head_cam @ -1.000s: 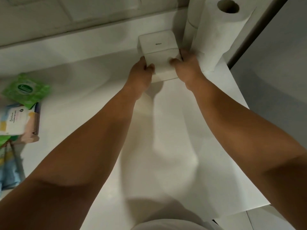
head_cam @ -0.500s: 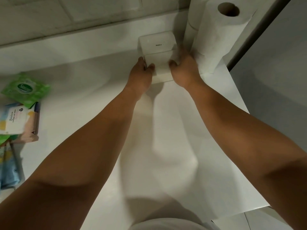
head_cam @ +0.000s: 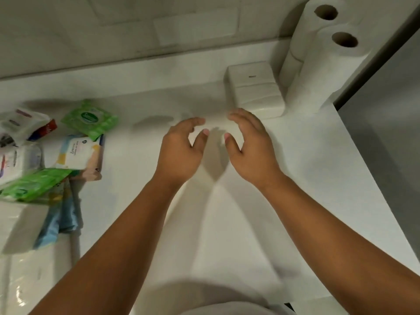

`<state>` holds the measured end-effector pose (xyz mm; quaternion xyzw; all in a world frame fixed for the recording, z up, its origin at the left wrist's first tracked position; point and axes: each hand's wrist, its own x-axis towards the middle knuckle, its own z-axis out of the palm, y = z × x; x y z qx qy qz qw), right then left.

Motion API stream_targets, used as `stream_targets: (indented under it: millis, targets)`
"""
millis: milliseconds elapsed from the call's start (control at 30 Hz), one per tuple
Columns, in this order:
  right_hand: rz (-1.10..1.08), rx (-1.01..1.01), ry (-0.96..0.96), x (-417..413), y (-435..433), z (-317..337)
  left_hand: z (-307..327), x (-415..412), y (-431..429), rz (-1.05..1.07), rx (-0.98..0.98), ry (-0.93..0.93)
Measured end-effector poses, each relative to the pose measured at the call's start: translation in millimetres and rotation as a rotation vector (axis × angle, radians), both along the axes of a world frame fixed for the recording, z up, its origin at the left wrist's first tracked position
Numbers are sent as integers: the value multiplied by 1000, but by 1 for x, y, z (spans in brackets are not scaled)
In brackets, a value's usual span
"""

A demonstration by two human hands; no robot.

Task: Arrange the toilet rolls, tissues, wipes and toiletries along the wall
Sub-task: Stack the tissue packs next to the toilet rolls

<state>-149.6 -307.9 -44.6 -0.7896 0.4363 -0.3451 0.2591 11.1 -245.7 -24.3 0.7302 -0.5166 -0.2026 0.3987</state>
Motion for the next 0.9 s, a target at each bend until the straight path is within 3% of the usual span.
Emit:
stream_targets:
  millis: [367,900]
  targets:
    - [223,96,-7,105,126,30,22,104,146,23,11,-158]
    - [487,198,190,267,253,24,28,273,294,191,40,-379]
